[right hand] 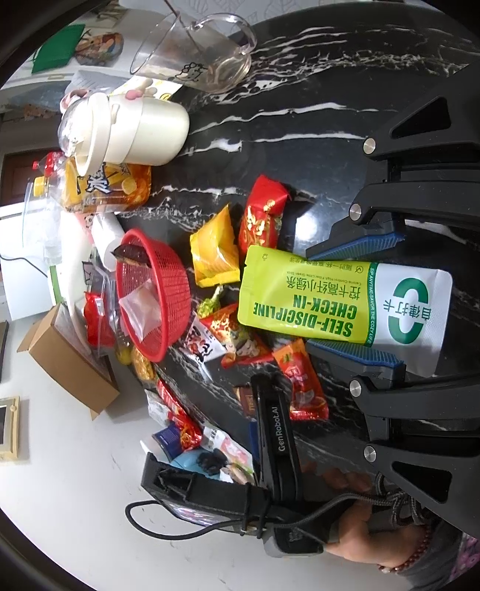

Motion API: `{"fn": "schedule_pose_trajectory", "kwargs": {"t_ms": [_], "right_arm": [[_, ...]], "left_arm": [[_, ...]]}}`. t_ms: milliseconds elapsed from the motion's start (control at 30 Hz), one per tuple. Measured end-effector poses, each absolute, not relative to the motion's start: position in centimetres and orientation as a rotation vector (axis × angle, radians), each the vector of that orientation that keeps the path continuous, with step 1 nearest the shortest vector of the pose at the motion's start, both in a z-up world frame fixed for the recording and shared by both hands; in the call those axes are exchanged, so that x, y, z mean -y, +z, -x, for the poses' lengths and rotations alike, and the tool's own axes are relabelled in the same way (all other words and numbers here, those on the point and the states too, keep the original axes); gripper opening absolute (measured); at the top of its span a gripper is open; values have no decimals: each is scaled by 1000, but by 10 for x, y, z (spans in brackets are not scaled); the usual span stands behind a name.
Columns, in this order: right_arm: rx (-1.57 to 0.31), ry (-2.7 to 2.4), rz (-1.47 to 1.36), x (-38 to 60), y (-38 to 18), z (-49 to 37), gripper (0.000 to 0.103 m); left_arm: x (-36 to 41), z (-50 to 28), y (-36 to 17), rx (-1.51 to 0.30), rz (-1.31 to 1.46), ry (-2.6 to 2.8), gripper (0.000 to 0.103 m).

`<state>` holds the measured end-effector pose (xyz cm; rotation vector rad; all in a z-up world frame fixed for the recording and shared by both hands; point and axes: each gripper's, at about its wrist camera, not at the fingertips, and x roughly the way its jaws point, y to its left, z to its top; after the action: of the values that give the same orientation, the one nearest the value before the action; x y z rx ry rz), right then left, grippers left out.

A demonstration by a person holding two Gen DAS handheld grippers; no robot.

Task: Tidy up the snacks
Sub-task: 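Release the orange-red packet and grasp the brown-red wafer packet with the left gripper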

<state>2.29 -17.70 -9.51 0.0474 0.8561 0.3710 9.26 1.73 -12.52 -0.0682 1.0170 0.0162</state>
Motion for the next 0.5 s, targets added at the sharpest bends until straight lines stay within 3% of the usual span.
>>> {"fn": "schedule_pose_trajectory", "kwargs": {"t_ms": [100,167,500], "right_arm": [[-858,363,-47,178,-96,-23,42],[-859,363,-52,178,-97,-23,42],[-852,370,-58,178,-96,-21,42]], "left_arm": [[-15,-90,-125,-995,31,19,58],[-15,-88,-124,-979,34,12,39],[-16,-72,-113,-948,65,-59,39]]}}
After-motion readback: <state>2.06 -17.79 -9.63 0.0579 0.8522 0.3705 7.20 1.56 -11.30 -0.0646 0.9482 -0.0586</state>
